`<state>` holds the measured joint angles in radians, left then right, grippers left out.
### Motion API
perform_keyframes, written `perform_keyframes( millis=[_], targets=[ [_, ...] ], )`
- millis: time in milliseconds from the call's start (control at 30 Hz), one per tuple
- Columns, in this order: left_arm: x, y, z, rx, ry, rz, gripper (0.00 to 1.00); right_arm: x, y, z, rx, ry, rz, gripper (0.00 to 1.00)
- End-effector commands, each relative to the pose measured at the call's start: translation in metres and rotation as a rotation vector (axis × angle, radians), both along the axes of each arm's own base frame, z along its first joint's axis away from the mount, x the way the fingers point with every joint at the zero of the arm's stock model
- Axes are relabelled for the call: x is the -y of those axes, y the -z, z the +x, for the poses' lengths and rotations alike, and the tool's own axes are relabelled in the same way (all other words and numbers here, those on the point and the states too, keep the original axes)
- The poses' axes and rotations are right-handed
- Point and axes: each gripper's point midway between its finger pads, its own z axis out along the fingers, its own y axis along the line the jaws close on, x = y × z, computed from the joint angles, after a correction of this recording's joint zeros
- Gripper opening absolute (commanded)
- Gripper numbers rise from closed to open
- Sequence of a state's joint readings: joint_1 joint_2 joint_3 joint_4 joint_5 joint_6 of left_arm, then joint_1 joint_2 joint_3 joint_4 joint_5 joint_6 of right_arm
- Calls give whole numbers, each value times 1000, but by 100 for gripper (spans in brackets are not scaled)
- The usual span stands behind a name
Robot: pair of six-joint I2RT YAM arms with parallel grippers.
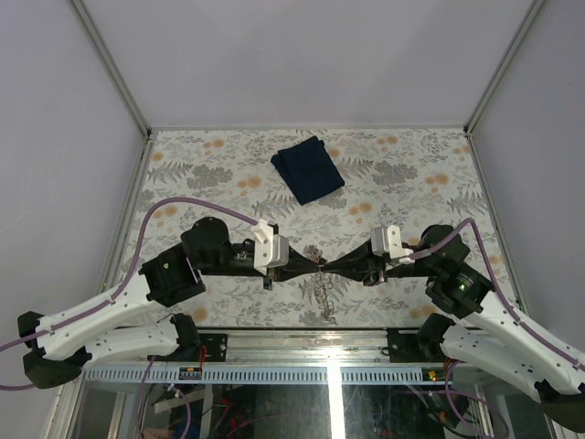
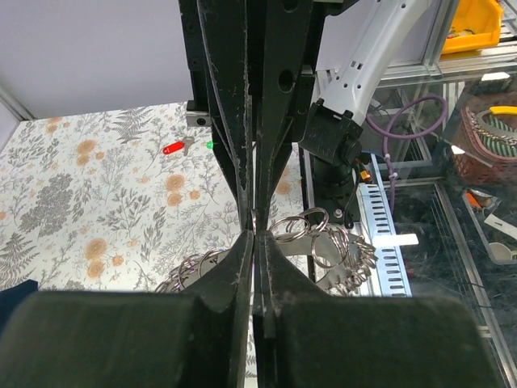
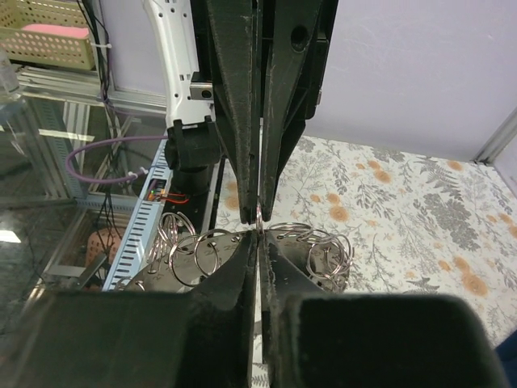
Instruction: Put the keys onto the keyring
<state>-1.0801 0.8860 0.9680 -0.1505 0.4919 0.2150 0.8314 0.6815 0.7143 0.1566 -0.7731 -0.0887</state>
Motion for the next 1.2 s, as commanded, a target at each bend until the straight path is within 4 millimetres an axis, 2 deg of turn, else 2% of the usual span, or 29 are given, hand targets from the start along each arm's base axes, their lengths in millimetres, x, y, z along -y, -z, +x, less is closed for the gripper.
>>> perform_keyframes(
  millis=[0,133,300,400,533,767,1167],
  targets=[
    [0,-44,-3,66,8,-141,0,-2,-19,-7,39,-39,68,0],
    [-1,-42,0,65,-11,-133,1,2,-21,-7,64,-26,55,0],
    [-2,-37,7,69,-41,-101,19,9,-20,0,106,27,-25,0],
    [-2,-35,10,80,-53,-72,25,14,-20,5,121,57,-100,0],
    [-1,-28,16,103,-68,-10,26,22,-9,10,118,80,-235,0],
    [3,-15,30,138,-108,77,30,36,-2,25,95,148,-435,0],
    [17,-14,39,132,-115,70,32,39,-6,34,103,173,-492,0]
  ],
)
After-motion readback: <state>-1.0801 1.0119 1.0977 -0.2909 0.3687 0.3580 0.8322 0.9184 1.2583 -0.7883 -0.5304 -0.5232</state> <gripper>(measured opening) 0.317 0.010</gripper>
